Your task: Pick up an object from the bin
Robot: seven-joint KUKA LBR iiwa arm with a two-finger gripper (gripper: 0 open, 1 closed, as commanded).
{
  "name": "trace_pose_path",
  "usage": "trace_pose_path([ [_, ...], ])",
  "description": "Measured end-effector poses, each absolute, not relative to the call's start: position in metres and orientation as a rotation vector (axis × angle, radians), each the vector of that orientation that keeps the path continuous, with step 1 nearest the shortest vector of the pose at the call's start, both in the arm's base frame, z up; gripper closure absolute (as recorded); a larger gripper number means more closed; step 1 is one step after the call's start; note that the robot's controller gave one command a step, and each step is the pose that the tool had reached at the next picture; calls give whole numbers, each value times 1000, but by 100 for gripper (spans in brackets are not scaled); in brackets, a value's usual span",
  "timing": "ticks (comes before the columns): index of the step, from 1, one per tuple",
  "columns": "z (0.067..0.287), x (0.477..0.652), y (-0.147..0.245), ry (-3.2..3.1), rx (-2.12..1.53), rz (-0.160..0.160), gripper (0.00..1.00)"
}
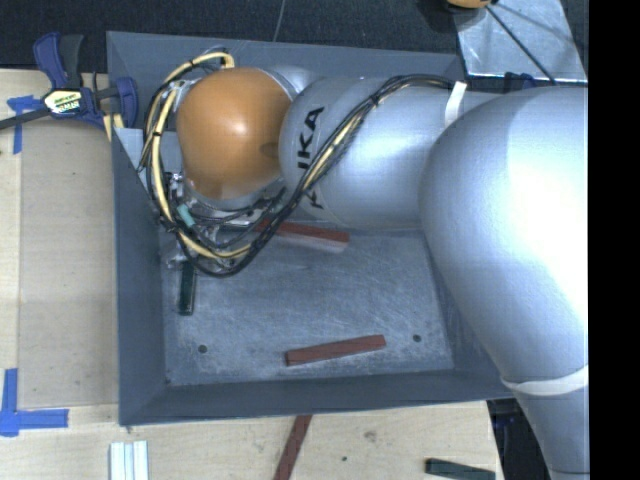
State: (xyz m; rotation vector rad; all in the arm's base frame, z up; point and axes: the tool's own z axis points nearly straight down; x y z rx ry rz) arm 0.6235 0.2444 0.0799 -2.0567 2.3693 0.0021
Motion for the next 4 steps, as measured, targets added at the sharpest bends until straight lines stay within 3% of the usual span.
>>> trace_pose_path([
  [2,81,623,244,2371,-2058,3,100],
  [3,108,625,224,2400,-2009,-4,100],
  [4,136,570,225,2396,-2029,2,100],
])
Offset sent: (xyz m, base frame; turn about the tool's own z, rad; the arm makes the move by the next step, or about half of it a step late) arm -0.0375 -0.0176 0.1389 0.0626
